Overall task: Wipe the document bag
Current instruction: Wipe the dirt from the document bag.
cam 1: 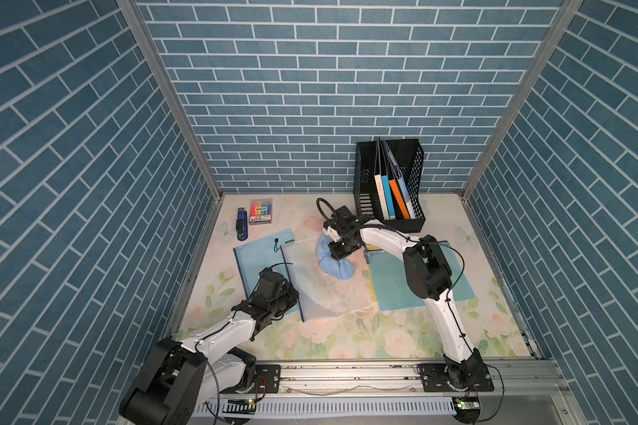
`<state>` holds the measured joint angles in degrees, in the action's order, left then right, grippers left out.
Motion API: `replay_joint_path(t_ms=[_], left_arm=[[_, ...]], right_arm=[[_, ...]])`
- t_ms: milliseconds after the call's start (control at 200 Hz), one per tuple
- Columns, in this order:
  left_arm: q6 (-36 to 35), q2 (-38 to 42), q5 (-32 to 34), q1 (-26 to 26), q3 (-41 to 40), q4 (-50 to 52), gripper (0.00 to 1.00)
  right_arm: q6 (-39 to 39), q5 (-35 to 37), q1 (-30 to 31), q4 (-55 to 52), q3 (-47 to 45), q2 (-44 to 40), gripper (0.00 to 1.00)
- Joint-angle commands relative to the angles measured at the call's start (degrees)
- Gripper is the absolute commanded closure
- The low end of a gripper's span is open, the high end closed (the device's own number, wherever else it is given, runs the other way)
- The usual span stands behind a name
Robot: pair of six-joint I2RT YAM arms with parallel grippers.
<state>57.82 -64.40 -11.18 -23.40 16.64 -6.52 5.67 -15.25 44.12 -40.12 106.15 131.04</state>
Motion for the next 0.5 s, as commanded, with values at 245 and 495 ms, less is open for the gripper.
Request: replay_joint_path(t_ms=[245,495], left_arm=[[-2.7,-2.6,-0.1,1.1,2.7,0.5,1.00],[-6.1,-2.4,1.3,1.1,5.9,5.8,1.00]], right_arm=[[-1.6,-8.8,12.6,2.2,-9.5,-9.5,0.89],[-0.3,-0.1,7.3,1.7,-10.8,-9.0,0.89]])
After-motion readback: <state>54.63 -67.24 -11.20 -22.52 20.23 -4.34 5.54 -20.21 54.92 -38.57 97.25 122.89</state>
